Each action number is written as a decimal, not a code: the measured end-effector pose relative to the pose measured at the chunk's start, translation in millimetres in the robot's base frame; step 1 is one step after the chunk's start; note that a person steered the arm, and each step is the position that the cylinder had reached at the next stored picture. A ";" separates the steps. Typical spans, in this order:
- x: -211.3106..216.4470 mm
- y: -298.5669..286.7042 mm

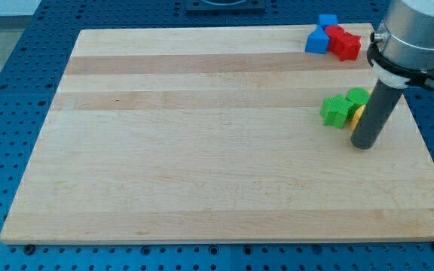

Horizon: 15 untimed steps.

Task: Move your arm to the blue cube

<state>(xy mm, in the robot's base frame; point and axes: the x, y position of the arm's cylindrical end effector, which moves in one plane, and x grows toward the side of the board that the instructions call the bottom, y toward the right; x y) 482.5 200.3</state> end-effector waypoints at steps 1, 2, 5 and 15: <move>5.1 -9.2; 32.0 -31.1; 22.8 -110.2; -116.8 -30.3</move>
<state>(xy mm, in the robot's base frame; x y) 365.7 170.0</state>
